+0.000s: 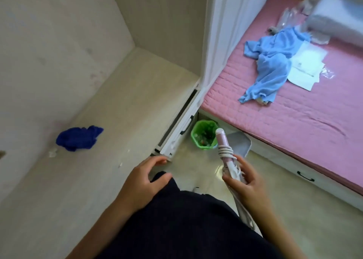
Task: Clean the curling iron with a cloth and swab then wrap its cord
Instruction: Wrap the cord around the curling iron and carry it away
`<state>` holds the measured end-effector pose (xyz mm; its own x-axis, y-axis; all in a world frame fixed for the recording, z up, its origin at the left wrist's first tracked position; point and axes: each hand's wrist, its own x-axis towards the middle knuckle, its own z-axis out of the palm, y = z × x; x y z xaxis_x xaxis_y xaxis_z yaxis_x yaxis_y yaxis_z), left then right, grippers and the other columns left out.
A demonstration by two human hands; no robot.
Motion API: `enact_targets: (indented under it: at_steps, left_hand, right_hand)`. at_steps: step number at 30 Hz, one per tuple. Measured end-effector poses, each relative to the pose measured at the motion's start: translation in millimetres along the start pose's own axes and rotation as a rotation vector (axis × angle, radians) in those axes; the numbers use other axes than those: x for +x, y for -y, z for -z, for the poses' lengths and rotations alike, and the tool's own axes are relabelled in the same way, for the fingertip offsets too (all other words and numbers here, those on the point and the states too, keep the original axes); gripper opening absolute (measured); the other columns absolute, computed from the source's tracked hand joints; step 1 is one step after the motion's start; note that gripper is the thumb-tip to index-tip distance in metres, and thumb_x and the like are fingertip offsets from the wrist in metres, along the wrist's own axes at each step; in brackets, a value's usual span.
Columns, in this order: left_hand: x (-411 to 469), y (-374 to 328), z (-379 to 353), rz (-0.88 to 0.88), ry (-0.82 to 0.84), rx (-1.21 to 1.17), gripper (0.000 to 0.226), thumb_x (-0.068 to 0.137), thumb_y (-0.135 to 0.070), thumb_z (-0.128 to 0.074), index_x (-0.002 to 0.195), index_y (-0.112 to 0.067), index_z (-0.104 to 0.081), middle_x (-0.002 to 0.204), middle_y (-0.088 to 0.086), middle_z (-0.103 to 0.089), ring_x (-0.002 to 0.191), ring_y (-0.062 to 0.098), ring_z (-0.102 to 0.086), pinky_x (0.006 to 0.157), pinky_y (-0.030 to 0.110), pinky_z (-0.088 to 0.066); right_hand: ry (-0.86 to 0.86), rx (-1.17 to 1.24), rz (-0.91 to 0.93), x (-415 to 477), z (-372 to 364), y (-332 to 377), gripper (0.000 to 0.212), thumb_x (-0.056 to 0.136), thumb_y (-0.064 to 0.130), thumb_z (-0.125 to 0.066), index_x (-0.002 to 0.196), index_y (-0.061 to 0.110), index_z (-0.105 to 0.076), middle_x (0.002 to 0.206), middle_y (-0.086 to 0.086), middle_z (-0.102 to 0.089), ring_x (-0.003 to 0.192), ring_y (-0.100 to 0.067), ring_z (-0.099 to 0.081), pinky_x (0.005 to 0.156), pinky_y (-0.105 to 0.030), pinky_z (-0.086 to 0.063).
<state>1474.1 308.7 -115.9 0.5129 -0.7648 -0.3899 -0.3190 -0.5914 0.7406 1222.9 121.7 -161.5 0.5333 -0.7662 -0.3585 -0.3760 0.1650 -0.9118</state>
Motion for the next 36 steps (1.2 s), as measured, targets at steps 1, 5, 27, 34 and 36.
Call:
enact_targets:
  at_steps: [1, 5, 27, 34, 36]
  left_hand:
    - [9, -7, 0, -0.011, 0.026, -0.005, 0.043, 0.083, -0.059, -0.065, 0.125, -0.050, -0.059, 0.124, -0.035, -0.062, 0.119, -0.010, -0.056, 0.096, 0.018, -0.045]
    - [55, -35, -5, -0.111, 0.161, 0.013, 0.050, 0.083, -0.060, -0.066, 0.129, -0.040, -0.062, 0.122, -0.032, -0.065, 0.119, -0.006, -0.059, 0.102, 0.024, -0.048]
    - [118, -201, -219, -0.624, 0.909, 0.098, 0.038, 0.086, -0.049, -0.067, 0.123, -0.044, -0.063, 0.120, -0.017, -0.070, 0.115, 0.013, -0.066, 0.093, 0.032, -0.052]
    - [57, -279, -348, -0.794, 1.099, 0.206, 0.056, 0.089, -0.061, -0.062, 0.140, -0.038, -0.052, 0.139, -0.019, -0.059, 0.130, 0.010, -0.056, 0.101, 0.030, -0.044]
    - [45, -297, -378, -0.827, 1.130, 0.239, 0.059, 0.090, -0.061, -0.061, 0.142, -0.036, -0.051, 0.144, -0.018, -0.056, 0.135, 0.010, -0.052, 0.104, 0.031, -0.042]
  right_hand:
    - [-0.025, 0.015, -0.011, -2, 5, -1, 0.062, 0.080, 0.015, -0.088, 0.130, 0.045, -0.066, 0.102, 0.008, -0.077, 0.086, -0.016, -0.073, 0.075, -0.032, -0.058]
    - [-0.157, 0.056, -0.052, -2, 24, 1, 0.066, 0.076, 0.022, -0.092, 0.132, 0.046, -0.065, 0.102, 0.012, -0.078, 0.079, -0.008, -0.072, 0.067, -0.017, -0.054]
    - [-1.213, 0.376, -0.330, -185, 93, -58, 0.058, 0.081, 0.012, -0.086, 0.126, 0.043, -0.067, 0.108, 0.011, -0.078, 0.097, -0.008, -0.074, 0.080, -0.024, -0.055]
    - [-1.415, 0.506, -0.345, -260, 171, -107, 0.056, 0.082, 0.016, -0.086, 0.124, 0.047, -0.068, 0.107, 0.012, -0.078, 0.094, -0.006, -0.074, 0.073, -0.020, -0.059]
    - [-1.461, 0.536, -0.350, -279, 188, -120, 0.054, 0.083, 0.017, -0.085, 0.122, 0.049, -0.067, 0.108, 0.015, -0.078, 0.094, -0.003, -0.074, 0.071, -0.019, -0.058]
